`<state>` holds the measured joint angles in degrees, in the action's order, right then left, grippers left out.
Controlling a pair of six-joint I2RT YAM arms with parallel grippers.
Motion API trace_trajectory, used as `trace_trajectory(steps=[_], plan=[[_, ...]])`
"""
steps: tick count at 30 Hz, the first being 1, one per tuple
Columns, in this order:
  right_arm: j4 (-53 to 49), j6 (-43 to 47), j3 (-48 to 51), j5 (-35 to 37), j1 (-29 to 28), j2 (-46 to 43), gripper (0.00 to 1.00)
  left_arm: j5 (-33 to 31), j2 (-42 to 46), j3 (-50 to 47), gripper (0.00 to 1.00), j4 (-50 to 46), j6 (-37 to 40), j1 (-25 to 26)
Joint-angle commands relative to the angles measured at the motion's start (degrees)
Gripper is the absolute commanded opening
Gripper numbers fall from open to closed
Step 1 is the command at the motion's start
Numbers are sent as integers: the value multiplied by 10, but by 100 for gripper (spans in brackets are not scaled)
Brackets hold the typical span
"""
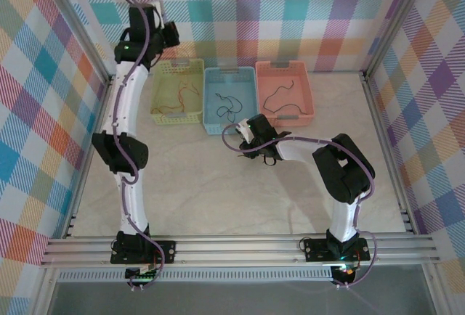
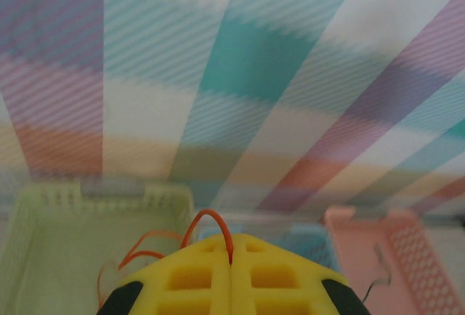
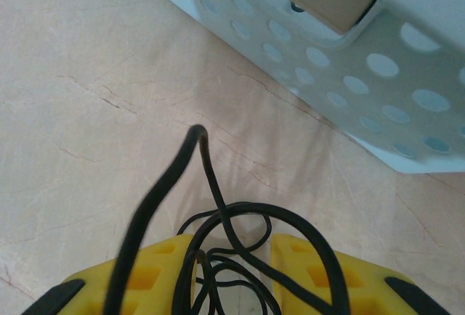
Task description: Untangle the cables
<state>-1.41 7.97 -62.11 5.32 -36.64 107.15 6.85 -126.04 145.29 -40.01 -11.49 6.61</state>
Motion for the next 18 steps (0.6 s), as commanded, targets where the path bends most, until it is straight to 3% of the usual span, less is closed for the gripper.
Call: trace_trajectory(steps=[1,4,5,6,7,9,12,14,18], plan=[[-6,-3,-14,-13,3,2,34,19,-5,-40,0,-54,-20,-11],[-6,-4,-14,-15,3,2,34,2,-4,-94,0,-66,-42,-16],[-6,-4,-14,-16,3,2,33,10,-3,-110,11,-71,-49,-19],[-5,-5,-14,-16,3,2,34,19,-5,-117,31,-81,-56,-23],[-5,-4,-14,-17,3,1,34,24,-7,-117,43,-97,-58,-24],[-6,-4,-14,-18,3,2,34,22,-2,-121,62,-128,-59,-24],[-6,-5,-15,-20,2,2,34,27,32,-153,73,-144,-54,-25],[-7,-5,-16,-20,2,3,34,22,64,-178,75,-157,-53,-24],[-9,-5,-18,-20,1,3,35,-2,185,-361,75,-92,-80,-25]])
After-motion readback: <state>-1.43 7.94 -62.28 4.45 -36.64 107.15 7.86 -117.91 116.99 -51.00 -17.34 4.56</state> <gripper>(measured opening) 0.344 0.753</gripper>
